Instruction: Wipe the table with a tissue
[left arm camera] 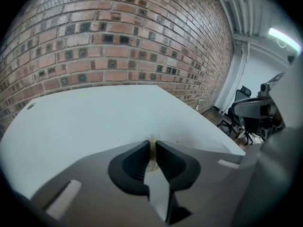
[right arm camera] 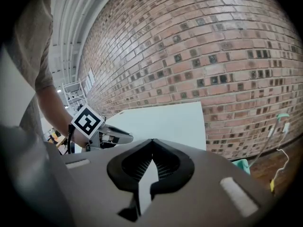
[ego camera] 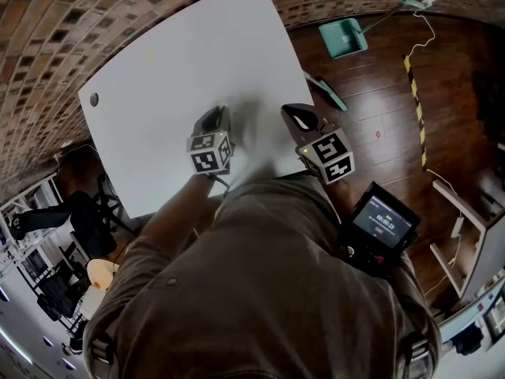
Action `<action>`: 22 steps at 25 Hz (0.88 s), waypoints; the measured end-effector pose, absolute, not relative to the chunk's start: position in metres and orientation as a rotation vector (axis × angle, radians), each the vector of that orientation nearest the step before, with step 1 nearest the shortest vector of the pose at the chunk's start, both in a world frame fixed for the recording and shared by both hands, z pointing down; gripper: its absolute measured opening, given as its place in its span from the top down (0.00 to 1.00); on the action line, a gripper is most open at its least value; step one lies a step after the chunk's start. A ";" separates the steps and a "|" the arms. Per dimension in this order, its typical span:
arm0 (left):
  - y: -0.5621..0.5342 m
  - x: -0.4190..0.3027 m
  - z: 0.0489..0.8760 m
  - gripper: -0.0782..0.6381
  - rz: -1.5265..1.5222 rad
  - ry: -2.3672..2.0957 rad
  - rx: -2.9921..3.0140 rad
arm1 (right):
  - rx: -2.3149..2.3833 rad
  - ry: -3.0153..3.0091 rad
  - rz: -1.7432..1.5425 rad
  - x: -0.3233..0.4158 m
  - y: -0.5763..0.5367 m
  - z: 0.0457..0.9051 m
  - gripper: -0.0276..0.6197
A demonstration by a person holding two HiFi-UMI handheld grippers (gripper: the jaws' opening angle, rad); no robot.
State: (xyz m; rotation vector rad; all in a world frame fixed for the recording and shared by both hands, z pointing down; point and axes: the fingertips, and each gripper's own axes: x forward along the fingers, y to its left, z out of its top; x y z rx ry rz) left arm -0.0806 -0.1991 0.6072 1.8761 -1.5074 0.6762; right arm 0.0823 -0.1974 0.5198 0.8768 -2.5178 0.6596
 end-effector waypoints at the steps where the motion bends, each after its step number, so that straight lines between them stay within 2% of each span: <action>1: -0.199 -0.082 0.607 0.83 0.678 -1.511 1.875 | 0.876 -2.514 0.657 0.083 -0.196 0.521 0.94; 11: -0.193 -0.099 0.607 0.83 0.683 -1.537 1.869 | 0.889 -2.518 0.644 0.079 -0.191 0.519 0.94; 22: -0.188 -0.059 0.609 0.83 0.703 -1.420 1.963 | 0.951 -2.504 0.643 0.091 -0.188 0.518 0.94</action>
